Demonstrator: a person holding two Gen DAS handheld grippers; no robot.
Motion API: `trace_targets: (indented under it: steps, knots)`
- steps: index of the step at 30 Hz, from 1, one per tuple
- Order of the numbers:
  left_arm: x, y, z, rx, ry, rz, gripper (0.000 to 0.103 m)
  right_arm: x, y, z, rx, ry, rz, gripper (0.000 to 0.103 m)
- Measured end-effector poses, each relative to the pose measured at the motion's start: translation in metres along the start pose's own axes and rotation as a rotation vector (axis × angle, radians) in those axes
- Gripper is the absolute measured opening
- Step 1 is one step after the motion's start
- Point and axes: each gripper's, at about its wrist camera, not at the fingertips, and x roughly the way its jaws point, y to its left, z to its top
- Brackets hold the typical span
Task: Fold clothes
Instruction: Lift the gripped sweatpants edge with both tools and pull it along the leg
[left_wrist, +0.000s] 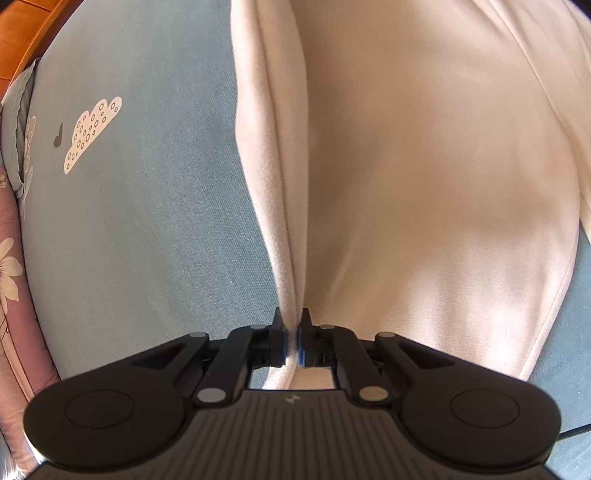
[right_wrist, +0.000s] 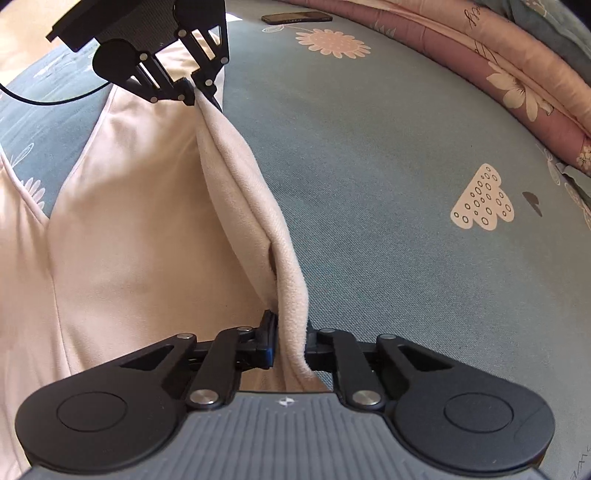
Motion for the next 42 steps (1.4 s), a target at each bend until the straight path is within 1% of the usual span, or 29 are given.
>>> trace_targets:
  steps: [2,4,5,7,8,9,12,18,22,26,28,31,33,38,39,42]
  knots:
    - [0.001,0.000,0.001,-0.009,0.004,0.000,0.009,-0.013,0.008,0.000,-0.004,-0.022,0.008,0.011]
    - [0.003,0.002,0.002,-0.017,0.009,0.005,0.010,-0.026,0.018,0.002,-0.015,-0.042,0.011,0.011]
    - [0.004,0.001,0.002,-0.013,0.012,0.022,0.010,-0.032,0.023,0.003,-0.021,-0.052,0.016,0.011]
    - [0.005,-0.003,0.003,0.005,0.017,0.082,0.010,-0.041,0.037,0.006,-0.040,-0.059,0.009,0.010]
    - [0.006,-0.005,0.003,0.014,0.019,0.111,0.006,-0.045,0.045,0.007,-0.052,-0.060,0.006,0.010]
    - [0.000,-0.009,0.001,0.002,0.009,0.128,0.003,-0.048,0.054,0.008,-0.065,-0.057,-0.008,0.009]
    - [-0.019,-0.020,-0.006,-0.039,-0.025,0.176,0.002,-0.057,0.078,0.013,-0.090,-0.039,-0.040,0.009]
    - [-0.080,-0.062,-0.034,-0.111,-0.107,0.224,0.002,-0.079,0.129,0.024,-0.127,0.026,-0.129,0.008]
    - [-0.118,-0.100,-0.050,-0.104,-0.145,0.264,0.002,-0.098,0.168,0.034,-0.120,0.053,-0.212,0.008]
    - [-0.142,-0.132,-0.063,-0.111,-0.191,0.270,0.003,-0.113,0.211,0.036,-0.098,0.075,-0.263,0.007]
    - [-0.152,-0.150,-0.067,-0.108,-0.207,0.279,0.003,-0.117,0.232,0.032,-0.106,0.087,-0.272,0.007]
    - [-0.162,-0.172,-0.067,-0.140,-0.225,0.275,0.003,-0.116,0.256,0.022,-0.144,0.086,-0.262,0.007]
    - [-0.164,-0.184,-0.062,-0.152,-0.221,0.276,0.003,-0.113,0.270,0.013,-0.186,0.085,-0.262,0.007]
    - [-0.170,-0.208,-0.042,-0.175,-0.173,0.252,0.002,-0.126,0.281,-0.008,-0.280,0.028,-0.225,0.007]
    - [-0.172,-0.211,-0.035,-0.176,-0.163,0.230,0.002,-0.131,0.282,-0.011,-0.293,0.018,-0.215,0.007]
    - [-0.177,-0.221,-0.020,-0.171,-0.152,0.197,0.002,-0.144,0.284,-0.022,-0.325,0.005,-0.172,0.007]
